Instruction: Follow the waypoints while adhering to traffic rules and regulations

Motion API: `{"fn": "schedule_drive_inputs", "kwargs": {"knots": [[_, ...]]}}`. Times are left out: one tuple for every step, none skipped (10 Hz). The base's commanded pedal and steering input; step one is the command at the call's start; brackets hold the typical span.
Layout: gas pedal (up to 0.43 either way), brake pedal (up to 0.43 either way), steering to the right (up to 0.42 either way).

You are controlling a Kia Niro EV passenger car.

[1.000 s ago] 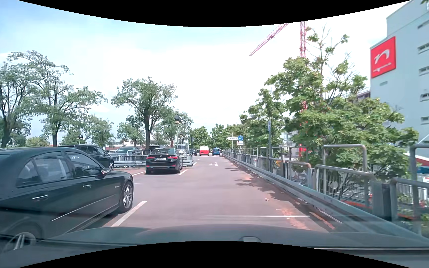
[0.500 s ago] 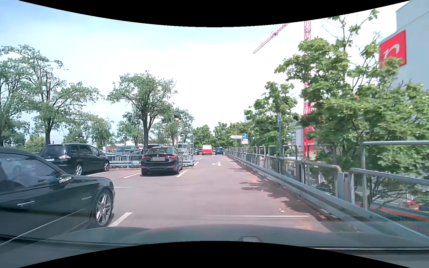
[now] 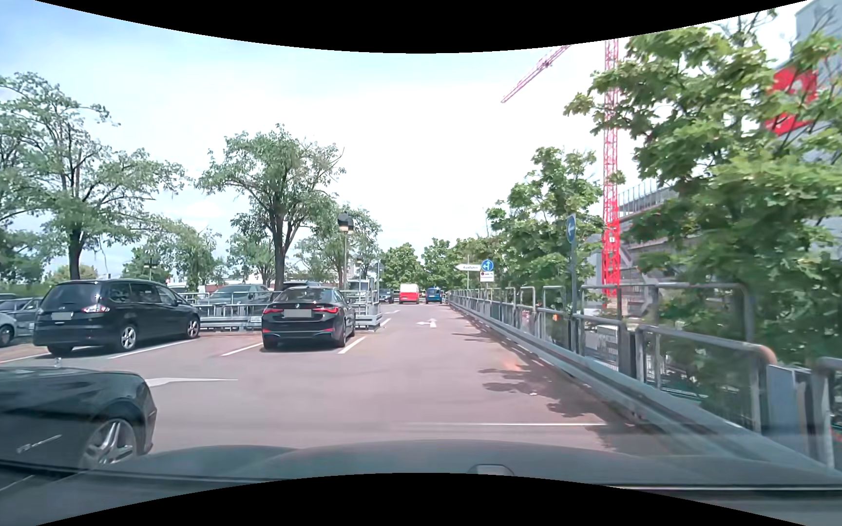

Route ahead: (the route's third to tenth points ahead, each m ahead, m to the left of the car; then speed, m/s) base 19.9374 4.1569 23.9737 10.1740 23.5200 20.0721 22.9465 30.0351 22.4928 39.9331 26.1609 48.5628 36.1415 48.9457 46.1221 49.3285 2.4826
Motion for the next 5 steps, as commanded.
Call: {"fn": "schedule_drive_inputs", "kwargs": {"knots": [[0.028, 0.0, -0.035], [0.028, 0.0, -0.035], [0.028, 0.0, -0.035], [0.039, 0.0, -0.035], [0.067, 0.0, -0.032]]}}
